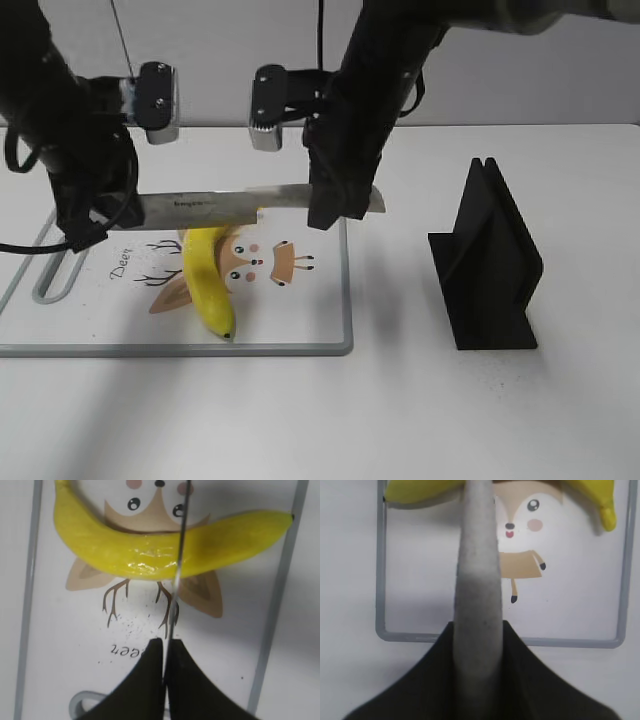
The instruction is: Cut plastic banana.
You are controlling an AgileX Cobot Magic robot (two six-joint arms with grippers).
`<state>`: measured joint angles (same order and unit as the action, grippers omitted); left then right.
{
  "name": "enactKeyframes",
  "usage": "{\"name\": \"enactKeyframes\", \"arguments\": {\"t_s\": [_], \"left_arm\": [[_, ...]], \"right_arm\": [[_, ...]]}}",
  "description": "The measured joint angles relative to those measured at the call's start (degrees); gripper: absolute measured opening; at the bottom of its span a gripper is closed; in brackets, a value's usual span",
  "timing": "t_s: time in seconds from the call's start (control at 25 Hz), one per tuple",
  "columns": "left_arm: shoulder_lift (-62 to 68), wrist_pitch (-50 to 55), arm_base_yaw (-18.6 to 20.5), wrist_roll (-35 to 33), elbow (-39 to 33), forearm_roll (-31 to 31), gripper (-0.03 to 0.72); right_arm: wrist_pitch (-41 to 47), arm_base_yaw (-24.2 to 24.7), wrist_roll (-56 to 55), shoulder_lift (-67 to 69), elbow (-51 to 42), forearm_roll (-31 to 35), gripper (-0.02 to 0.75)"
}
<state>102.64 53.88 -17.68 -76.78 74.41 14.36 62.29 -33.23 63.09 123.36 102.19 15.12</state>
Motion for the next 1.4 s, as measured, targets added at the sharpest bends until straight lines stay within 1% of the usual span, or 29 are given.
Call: {"name": "enactKeyframes", "arguments": {"t_s": [0.2,0.4,0.56,0.84,0.96,1.12,1.24,1.4], "left_arm": [[6.4,-3.53,0.0,-0.11,0.0,2.55,0.0],[13.54,-5.46,0.21,-0.37,0.89,4.91,0.002],[15.44,-4.86,0.21,-0.86,1.73,6.55,0.005],[14.56,-4.69,0.29,-0.86,1.75,6.52,0.005],[13.61,-5.03,0.23,-0.86,1.31,6.08,0.006],[11.17,-3.96,0.23,-0.32,0.55,5.21,0.006],[8.5,-3.75,0.34,-0.05,0.55,3.66,0.005],[4.95,-3.02,0.34,0.0,0.55,3.4,0.005]], "right_arm": [[-1.36,0.0,-1.16,3.94,0.0,-3.45,0.182],[-2.37,0.0,-2.57,8.28,0.13,-4.46,0.182],[-2.27,0.19,-3.63,9.41,0.53,-4.99,0.183],[-1.8,0.19,-3.83,9.41,0.72,-5.05,0.183],[0.56,0.19,-3.95,9.82,2.18,-4.75,0.183],[5.25,-0.04,-6.15,10.52,6.47,-4.67,0.193],[5.56,-0.04,-7.44,9.57,8.11,-4.6,0.199],[6.59,-0.04,-7.91,6.64,8.34,-4.6,0.2]]}}
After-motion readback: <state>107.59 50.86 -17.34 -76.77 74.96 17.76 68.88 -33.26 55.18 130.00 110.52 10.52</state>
